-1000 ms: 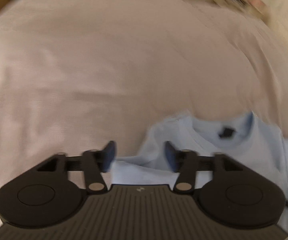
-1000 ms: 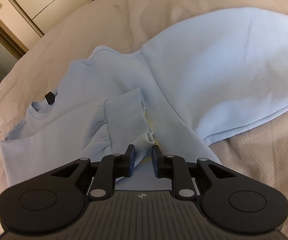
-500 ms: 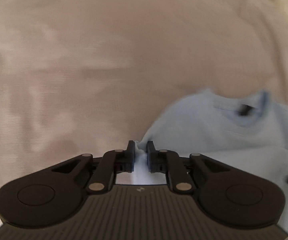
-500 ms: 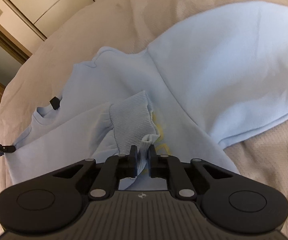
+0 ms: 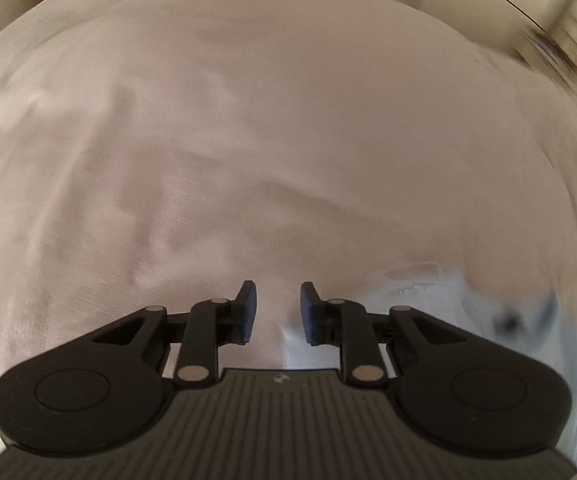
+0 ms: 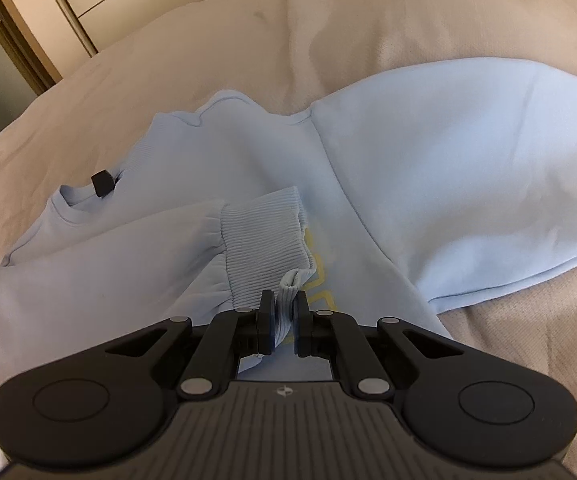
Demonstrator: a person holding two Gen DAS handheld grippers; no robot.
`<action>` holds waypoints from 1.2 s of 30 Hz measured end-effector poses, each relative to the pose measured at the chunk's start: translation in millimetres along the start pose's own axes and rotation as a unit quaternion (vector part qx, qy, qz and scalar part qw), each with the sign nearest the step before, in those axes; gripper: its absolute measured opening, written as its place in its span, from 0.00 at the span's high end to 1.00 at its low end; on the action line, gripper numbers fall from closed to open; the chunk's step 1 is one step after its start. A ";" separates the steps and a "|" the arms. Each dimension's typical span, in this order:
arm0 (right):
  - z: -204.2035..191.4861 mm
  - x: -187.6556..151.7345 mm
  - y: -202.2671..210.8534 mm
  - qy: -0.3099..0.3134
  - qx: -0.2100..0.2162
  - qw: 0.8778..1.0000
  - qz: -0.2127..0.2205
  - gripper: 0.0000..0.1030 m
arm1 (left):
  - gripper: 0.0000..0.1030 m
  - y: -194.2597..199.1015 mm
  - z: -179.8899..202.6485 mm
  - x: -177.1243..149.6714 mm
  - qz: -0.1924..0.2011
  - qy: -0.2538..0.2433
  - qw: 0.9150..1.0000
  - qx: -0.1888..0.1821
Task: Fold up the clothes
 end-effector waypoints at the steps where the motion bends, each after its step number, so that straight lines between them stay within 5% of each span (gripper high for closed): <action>1: -0.6 -0.7 2.1 -0.002 -0.002 1.000 0.002 0.94 | 0.83 -3.0 13.6 -10.5 -0.015 -0.038 0.999 -0.007; 4: -2.2 -4.7 4.7 0.010 -0.008 1.000 0.003 0.94 | 0.83 -29.1 39.4 -36.4 -0.047 -0.114 0.992 0.006; 10: 2.3 -4.0 9.2 0.027 -0.019 0.999 -0.008 0.88 | 0.90 -54.9 50.0 -39.0 -0.036 -0.108 0.992 0.059; 13: 12.9 -3.4 19.4 0.023 -0.042 0.999 0.000 0.63 | 0.83 -33.5 77.2 -48.7 -0.019 -0.120 0.991 0.049; 18: 73.4 1.1 31.2 -0.073 -0.048 0.996 -0.006 0.62 | 0.83 -7.8 126.6 -86.8 -0.035 -0.124 0.992 0.000; 26: 248.6 -4.9 34.9 -0.307 -0.039 0.950 -0.031 0.60 | 0.83 -42.9 197.3 -145.5 -0.125 -0.087 0.987 -0.048; 32: 333.0 10.5 38.2 -0.367 -0.037 0.929 0.020 0.57 | 0.75 -46.7 262.7 -132.4 -0.111 -0.119 0.983 -0.080; 36: 372.6 24.2 14.1 -0.415 -0.031 0.909 0.034 0.52 | 0.75 -55.4 274.2 -134.8 -0.113 -0.109 0.984 -0.089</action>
Point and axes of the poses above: each gripper's, at about its wrist camera, not at the fingertips, and y roughly against the way its jaws point, z to its right, x to its top, the point moved 1 cm from there along -y, roughly the way its jaws point, and after that the axes turned 13 degrees about -x, right-handed, at the moved point
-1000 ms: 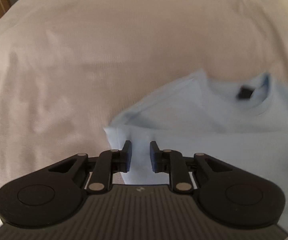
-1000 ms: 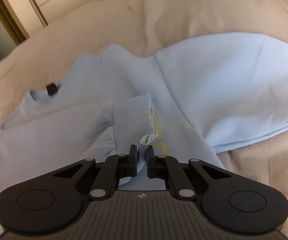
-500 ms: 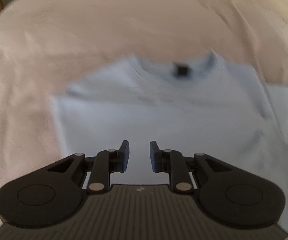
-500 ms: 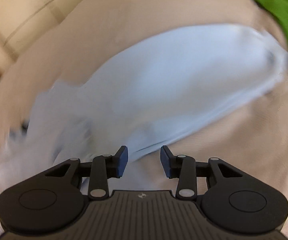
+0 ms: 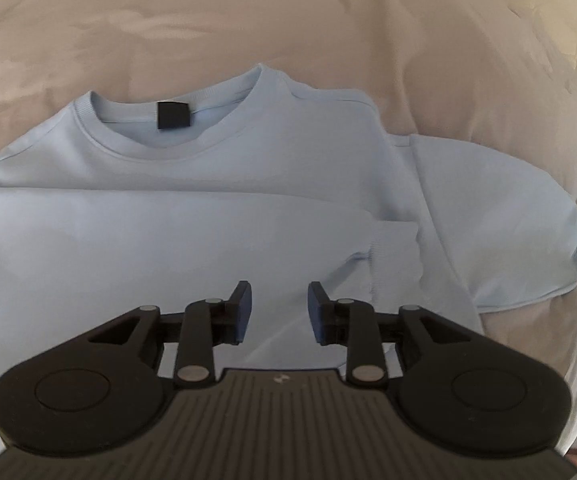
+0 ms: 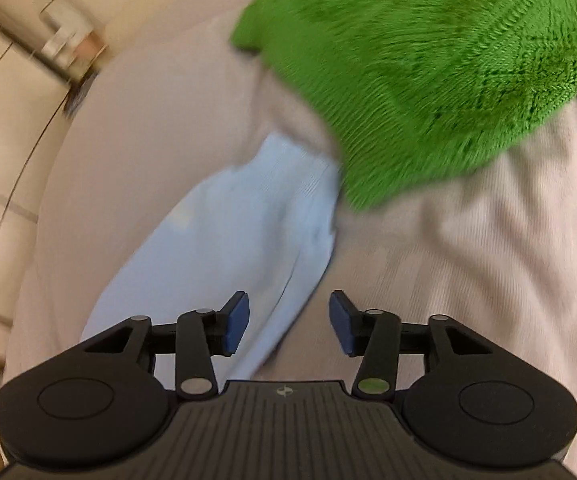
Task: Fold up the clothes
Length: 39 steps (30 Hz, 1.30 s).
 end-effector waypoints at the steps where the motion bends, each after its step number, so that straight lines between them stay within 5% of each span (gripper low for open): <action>1: 4.3 4.2 -9.0 -0.018 0.004 1.000 -0.003 0.52 | 0.75 -2.9 -1.4 0.5 -0.002 0.005 1.000 -0.002; 7: 13.0 15.6 -51.4 -0.091 0.018 0.996 -0.010 0.55 | 0.75 3.6 -27.8 -7.0 -0.003 0.045 0.999 -0.002; 8: 9.2 17.1 -53.7 -0.086 0.018 0.996 -0.010 0.76 | 0.75 7.6 -34.3 -8.2 0.000 0.053 0.999 -0.003; 13: -54.6 3.2 -8.8 0.073 -0.013 0.993 0.095 0.83 | 0.75 35.5 -68.6 -14.1 0.020 0.088 0.996 -0.010; 17: -145.3 -55.9 69.4 0.241 0.075 0.950 0.184 0.83 | 0.76 62.3 -100.8 -28.7 0.035 0.129 0.991 -0.021; 20: -207.5 -132.2 114.8 0.364 0.168 0.894 0.199 0.84 | 0.77 82.9 -124.1 -44.4 0.046 0.162 0.985 -0.026; 24: -253.9 -244.6 129.4 0.476 0.260 0.833 0.109 0.80 | 0.77 105.5 -151.6 -65.9 0.058 0.204 0.977 -0.035; 25: -263.2 -272.3 130.5 0.501 0.277 0.816 0.080 0.73 | 0.77 109.0 -158.9 -71.0 0.060 0.216 0.974 -0.037; 26: -267.4 -295.4 125.4 0.520 0.274 0.807 0.050 0.51 | 0.77 110.9 -165.8 -75.3 0.060 0.228 0.971 -0.040; 28: -268.2 -332.5 111.8 0.550 0.255 0.795 0.000 0.45 | 0.76 111.4 -175.5 -81.6 0.059 0.244 0.967 -0.048; 29: -262.3 -344.3 108.0 0.559 0.242 0.793 -0.017 0.45 | 0.75 110.7 -178.6 -83.8 0.059 0.249 0.965 -0.055; 32: -238.0 -337.9 92.7 0.547 0.194 0.812 -0.057 0.45 | 0.68 98.4 -183.3 -82.5 0.058 0.257 0.961 -0.084; 39: -189.7 -263.7 61.8 0.439 0.072 0.892 -0.080 0.44 | 0.52 42.2 -177.6 -50.6 0.055 0.255 0.957 -0.126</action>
Point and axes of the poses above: each gripper's, at about its wrist camera, not at the fingertips, and y roughly against the way its jaws point, z to its right, x to its top, the point moved 1 cm from there along -y, roughly the way its jaws point, and after that the axes turned 13 degrees about -x, right-handed, at the moved point
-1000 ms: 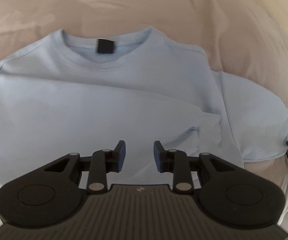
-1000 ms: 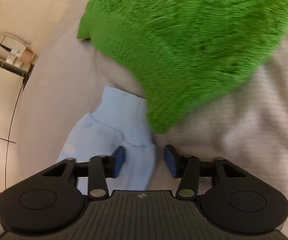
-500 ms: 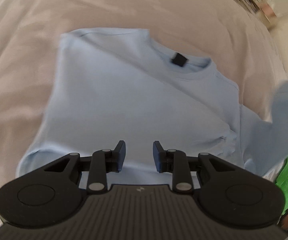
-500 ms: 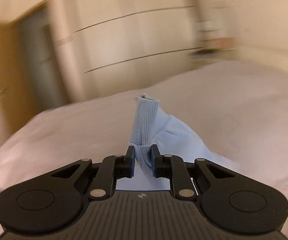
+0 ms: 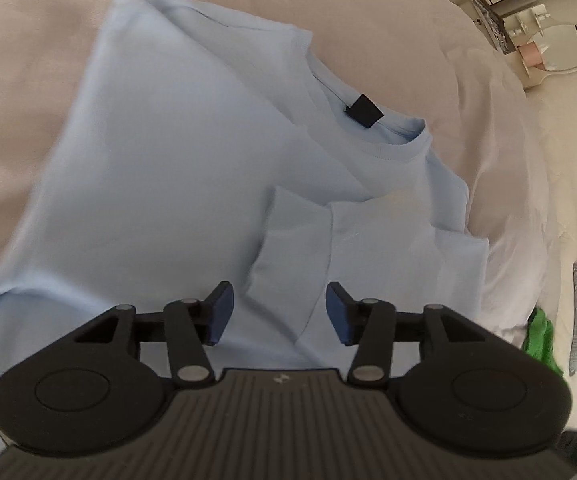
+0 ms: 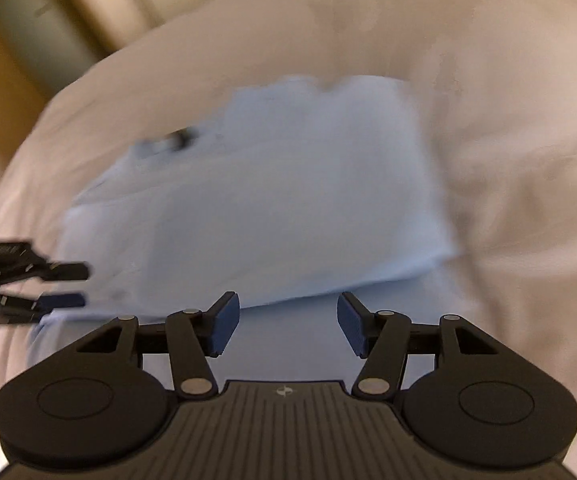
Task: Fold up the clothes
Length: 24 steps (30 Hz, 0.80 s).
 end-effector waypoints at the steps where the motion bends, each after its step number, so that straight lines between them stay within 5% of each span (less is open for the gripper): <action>1: 10.4 0.2 -0.2 -0.018 -0.008 1.000 -0.001 0.44 | 0.51 -9.5 -0.7 3.3 -0.003 -0.002 1.000 0.004; 4: 40.6 -3.4 -1.6 -0.068 -0.029 0.997 -0.005 0.43 | 0.64 -32.6 1.4 7.8 -0.011 -0.010 1.000 0.017; 5: 50.7 -4.6 -2.0 -0.085 -0.036 0.996 -0.006 0.43 | 0.88 -35.2 7.8 7.4 -0.013 -0.025 0.999 0.020; 6: 54.0 -3.9 -4.0 -0.093 -0.042 0.995 -0.006 0.43 | 0.91 -32.5 17.1 5.5 -0.009 -0.045 0.999 0.017; 9: 57.5 0.0 -5.2 -0.101 -0.052 0.994 -0.001 0.43 | 0.94 8.5 50.3 -5.3 0.067 -0.127 0.990 0.006; 13: 60.6 11.0 -6.3 -0.098 -0.048 0.994 0.005 0.43 | 0.94 58.9 49.3 -7.2 0.142 -0.164 0.975 0.058; 16: 51.2 12.9 -14.4 -0.076 -0.041 0.996 0.007 0.43 | 0.95 58.0 18.5 5.9 0.136 -0.124 0.977 0.104; 24: 11.7 0.3 -33.5 0.104 -0.075 0.991 0.035 0.44 | 0.95 61.1 11.5 0.6 0.119 -0.116 0.980 0.105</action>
Point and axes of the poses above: each gripper's, at about its wrist camera, not at the fingertips, and y roughly against the way its jaws point, z to its right, x to its top, the point moved 1 cm from there along -y, roughly the way its jaws point, and after that the axes turned 13 degrees about -x, right-handed, at the moved point
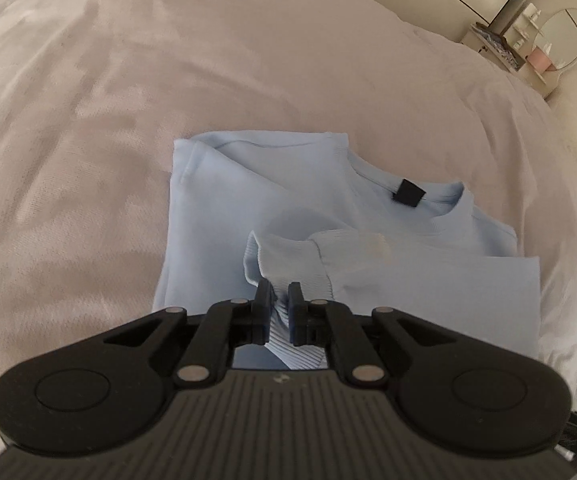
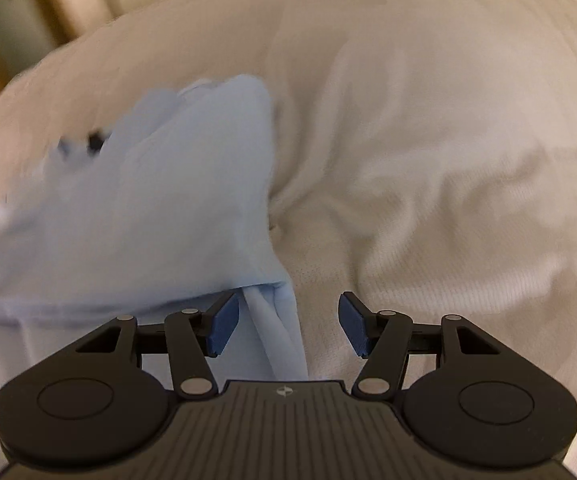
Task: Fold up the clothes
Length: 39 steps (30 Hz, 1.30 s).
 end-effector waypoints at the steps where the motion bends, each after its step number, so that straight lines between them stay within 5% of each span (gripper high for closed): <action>1: -3.8 0.1 -2.5 0.013 -0.005 1.000 0.006 0.44 | 0.95 1.9 0.7 -0.8 0.000 0.005 1.000 -0.002; 3: -10.8 0.7 -9.5 0.036 -0.016 0.999 0.017 0.45 | 0.95 1.0 1.0 -1.2 0.000 0.008 1.000 -0.001; 5: -8.4 2.5 -13.6 0.021 -0.017 0.999 0.021 0.77 | 0.95 0.4 2.3 -0.4 0.003 0.001 1.000 0.003; 6: -4.2 3.0 -15.5 0.003 -0.020 1.000 0.023 0.80 | 0.95 -1.0 2.0 -1.4 0.000 -0.003 1.000 0.006; 10: 27.1 -7.5 -31.0 -0.118 -0.009 0.992 -0.046 0.65 | 0.95 -12.4 -5.7 -14.8 -0.027 -0.007 0.999 0.026; 12: 28.8 -5.8 -28.6 -0.105 0.000 0.992 -0.064 0.64 | 0.94 -21.2 -13.0 -21.4 -0.045 -0.006 0.998 0.037; 16: 40.4 13.1 -12.7 -0.074 0.035 0.994 -0.072 0.57 | 0.91 -20.0 -20.8 -14.0 -0.043 0.020 0.999 0.026; 18: 52.8 30.5 -8.3 -0.097 0.068 0.991 -0.055 0.57 | 0.78 -18.7 -24.7 -8.3 -0.039 0.035 0.999 0.017; 20: 64.0 49.7 -10.8 -0.125 0.099 0.987 -0.038 0.56 | 0.77 -21.1 -29.8 -4.2 -0.042 0.053 0.998 0.006; 27: 78.3 107.1 -94.0 -0.243 0.204 0.947 -0.045 0.54 | 0.84 -37.4 -42.0 -1.5 -0.059 0.090 0.994 -0.008; 35: 66.9 110.8 -159.6 -0.328 0.298 0.892 -0.096 0.56 | 0.77 -40.0 -47.5 -0.8 -0.061 0.112 0.991 -0.028; 38: 57.2 114.3 -165.1 -0.319 0.311 0.890 -0.100 0.72 | 0.79 -38.4 -53.6 -2.0 -0.053 0.137 0.988 -0.044; 39: 54.5 115.2 -166.0 -0.315 0.312 0.891 -0.100 0.78 | 0.93 -37.7 -55.1 -2.6 -0.050 0.141 0.988 -0.044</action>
Point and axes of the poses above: each gripper's, at about its wrist camera, not at the fingertips, and y roughly against the way its jaws point, z to its right, x to its top, the point moved 1 cm from there along -y, roughly the way its jaws point, and after that the axes turned 13 degrees about -x, right-handed, at the moved point
